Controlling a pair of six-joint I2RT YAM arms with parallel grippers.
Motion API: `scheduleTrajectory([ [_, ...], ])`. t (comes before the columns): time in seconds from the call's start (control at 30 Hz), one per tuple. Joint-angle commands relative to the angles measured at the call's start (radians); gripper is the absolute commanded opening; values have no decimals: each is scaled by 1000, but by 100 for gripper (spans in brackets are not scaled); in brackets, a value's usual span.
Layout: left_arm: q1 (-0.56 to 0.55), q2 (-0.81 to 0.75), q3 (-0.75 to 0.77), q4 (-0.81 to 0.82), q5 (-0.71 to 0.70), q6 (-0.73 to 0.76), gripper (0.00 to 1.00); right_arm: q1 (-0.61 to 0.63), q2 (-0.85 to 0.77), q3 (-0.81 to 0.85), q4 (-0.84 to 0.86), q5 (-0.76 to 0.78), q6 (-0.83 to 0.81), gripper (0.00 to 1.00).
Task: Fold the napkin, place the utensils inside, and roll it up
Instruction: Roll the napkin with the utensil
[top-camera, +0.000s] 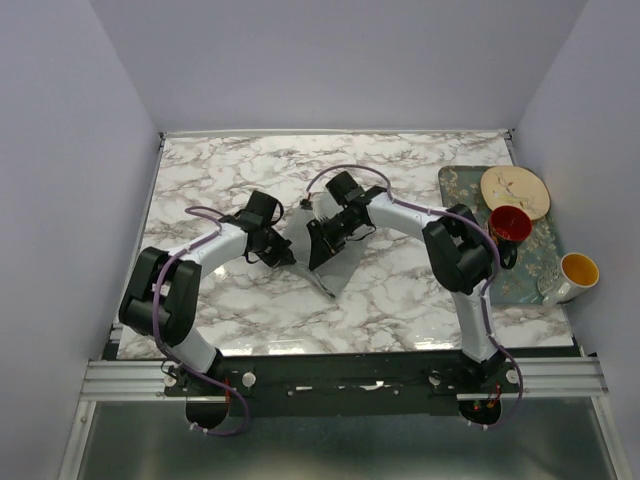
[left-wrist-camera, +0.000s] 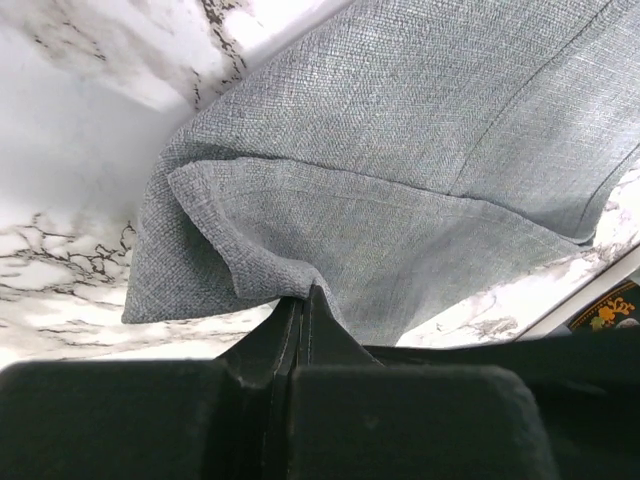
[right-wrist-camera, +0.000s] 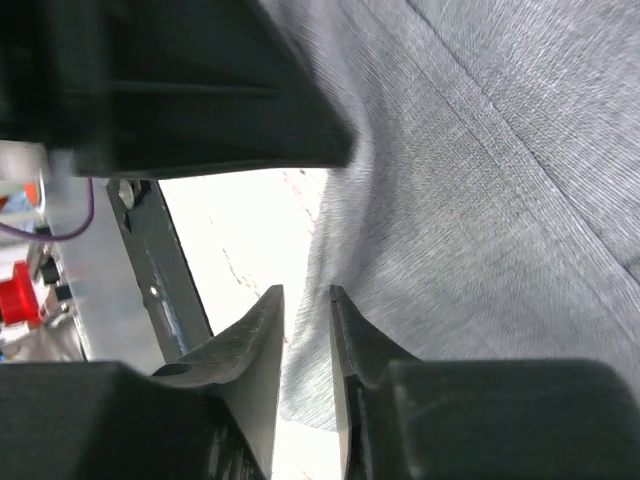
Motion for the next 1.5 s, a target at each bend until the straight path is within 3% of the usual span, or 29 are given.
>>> scheduleTrajectory([
  [0.0,-5,20,30,-24,-30,14,0,2,-82,5,-57,119,-21,38],
  [0.07,-5,20,33,-25,-36,15,0,21,-120,3,-79,182,-35,46],
  [0.17,-1,27,38,-27,-27,12,0,84,-240,-87,-61,471,-55,62],
  [0.23,-1,31,44,-25,-26,14,0,125,-306,-183,54,630,-39,69],
  [0.4,3,54,56,-25,-13,15,0,229,-450,-453,335,809,-24,73],
  [0.67,22,59,59,-18,-4,22,0,391,-386,-491,470,1064,-79,74],
  [0.7,23,60,64,-19,-6,23,0,398,-375,-483,472,1143,-91,73],
  [0.87,37,66,58,-18,3,23,0,426,-352,-472,478,1192,-133,50],
  [1.1,40,71,55,-16,6,25,0,432,-345,-488,487,1241,-153,48],
  [1.2,42,74,59,-16,3,32,0,432,-352,-485,486,1227,-159,38],
  [1.37,43,88,78,-21,2,54,0,423,-358,-475,478,1138,-165,9],
  [1.47,43,91,91,-25,-6,63,0,386,-352,-469,458,1042,-131,1],
])
